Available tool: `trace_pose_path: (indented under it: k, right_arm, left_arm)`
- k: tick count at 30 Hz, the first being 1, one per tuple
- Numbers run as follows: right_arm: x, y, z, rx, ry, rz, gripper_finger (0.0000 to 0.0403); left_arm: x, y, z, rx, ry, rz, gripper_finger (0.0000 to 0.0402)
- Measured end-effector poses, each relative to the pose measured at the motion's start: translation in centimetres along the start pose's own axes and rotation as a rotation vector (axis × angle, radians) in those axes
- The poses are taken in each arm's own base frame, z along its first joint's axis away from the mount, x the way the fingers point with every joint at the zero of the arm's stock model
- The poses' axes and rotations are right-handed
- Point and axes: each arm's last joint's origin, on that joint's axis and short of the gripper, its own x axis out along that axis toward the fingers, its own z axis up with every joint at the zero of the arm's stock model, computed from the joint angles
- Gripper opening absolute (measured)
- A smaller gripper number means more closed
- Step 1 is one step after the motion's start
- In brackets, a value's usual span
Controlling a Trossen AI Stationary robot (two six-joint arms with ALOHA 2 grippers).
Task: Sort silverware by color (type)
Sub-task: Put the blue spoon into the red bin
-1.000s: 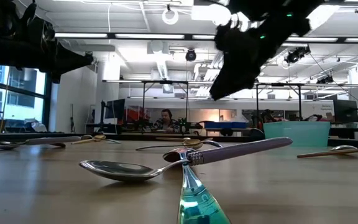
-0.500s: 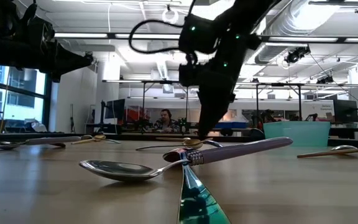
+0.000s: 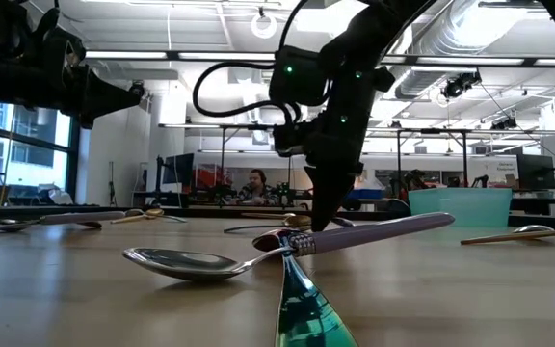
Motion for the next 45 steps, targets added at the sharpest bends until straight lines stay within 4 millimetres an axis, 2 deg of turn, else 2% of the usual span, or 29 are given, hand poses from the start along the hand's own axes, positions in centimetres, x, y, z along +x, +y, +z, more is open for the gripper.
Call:
trace_pose_path:
  k: [6,11,17,22,28,35,40,45]
  right_arm:
    - [-0.1,0.0,-0.1,0.040,0.008,0.010,0.0010]
    - [-1.0,0.4,-0.7,0.128,0.064,0.118,0.0009]
    - [-4.9,2.7,-1.5,0.228,0.062,0.163,0.0002]
    - [-8.7,6.7,-3.1,0.312,0.041,0.216,0.0001]
    - [-12.3,12.2,-7.0,0.498,0.104,0.240,0.0001]
    - [-15.0,18.1,-13.7,0.773,0.158,0.135,0.0000]
    - [-15.8,21.2,-18.6,0.946,0.209,0.047,0.0000]
    - [-16.5,22.7,-22.9,1.071,0.201,-0.037,0.0000]
  left_arm:
    - [0.0,0.0,0.0,0.000,0.000,-0.002,0.0000]
    - [0.0,0.0,0.0,0.050,-0.001,-0.002,0.0000]
    - [0.0,0.0,0.0,0.060,-0.001,0.003,0.0000]
    - [0.0,0.0,0.0,0.060,-0.001,0.004,0.0000]
    - [0.0,0.0,0.0,0.052,0.000,0.004,0.0000]
    - [0.0,0.0,0.0,0.052,0.000,0.004,0.0000]
    - [0.0,0.0,0.0,0.052,0.000,0.004,0.0000]
    - [0.0,0.0,0.0,0.042,0.000,0.004,0.0000]
